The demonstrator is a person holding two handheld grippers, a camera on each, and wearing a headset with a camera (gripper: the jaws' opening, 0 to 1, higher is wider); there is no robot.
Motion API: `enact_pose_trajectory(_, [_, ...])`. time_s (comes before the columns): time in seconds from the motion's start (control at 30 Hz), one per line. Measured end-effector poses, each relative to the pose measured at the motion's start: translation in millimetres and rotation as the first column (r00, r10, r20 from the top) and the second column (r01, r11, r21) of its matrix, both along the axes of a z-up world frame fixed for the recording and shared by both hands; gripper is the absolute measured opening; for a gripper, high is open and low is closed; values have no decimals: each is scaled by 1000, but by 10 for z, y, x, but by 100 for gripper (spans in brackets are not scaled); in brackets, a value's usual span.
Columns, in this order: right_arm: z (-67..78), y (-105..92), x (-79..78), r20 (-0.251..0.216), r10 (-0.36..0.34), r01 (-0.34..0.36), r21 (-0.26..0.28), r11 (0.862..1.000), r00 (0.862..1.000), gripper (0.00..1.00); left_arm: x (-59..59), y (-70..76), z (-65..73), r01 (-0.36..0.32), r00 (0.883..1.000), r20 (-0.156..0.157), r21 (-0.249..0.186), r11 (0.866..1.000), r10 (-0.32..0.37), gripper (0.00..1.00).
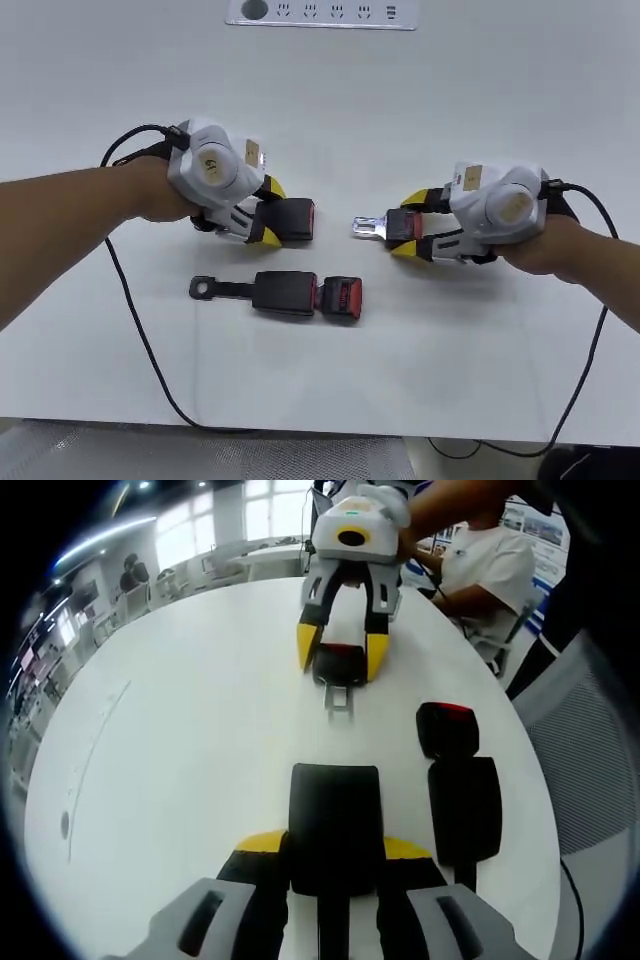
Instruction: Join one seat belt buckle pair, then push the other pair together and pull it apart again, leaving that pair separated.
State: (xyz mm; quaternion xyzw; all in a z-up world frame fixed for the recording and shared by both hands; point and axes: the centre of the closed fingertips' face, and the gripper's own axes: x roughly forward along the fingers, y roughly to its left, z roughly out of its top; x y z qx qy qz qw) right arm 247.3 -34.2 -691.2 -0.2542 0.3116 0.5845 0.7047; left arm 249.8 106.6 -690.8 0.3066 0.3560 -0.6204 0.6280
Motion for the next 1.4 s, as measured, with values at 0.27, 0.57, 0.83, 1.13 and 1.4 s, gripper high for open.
enact_pose_trajectory(0.27, [43, -97, -3, 2, -4, 4, -2, 1000, 1000, 35, -11, -4, 1, 2, 1000, 0, 1, 1000, -2, 34])
enact_pose_trajectory(0.57, [54, -237, -2, -3, -7, 7, -5, 1000, 1000, 36, -20, -4, 3, 5, 1000, 1, 4, 1000, -5, 34])
enact_pose_trajectory(0.83, [37, -273, 7, -4, -5, 5, -7, 1000, 1000, 36, -24, -4, 6, 11, 1000, 3, 7, 1000, -11, 34])
enact_pose_trajectory(1.13, [21, -258, 26, -4, -27, 27, -13, 1000, 1000, 36, -31, -33, 20, -1, 1000, 11, 10, 1000, 1, 35])
enact_pose_trajectory(1.4, [37, -250, 78, -25, -135, 135, -1, 991, 990, 54, -64, -90, 51, -74, 997, -32, -10, 997, 74, 53])
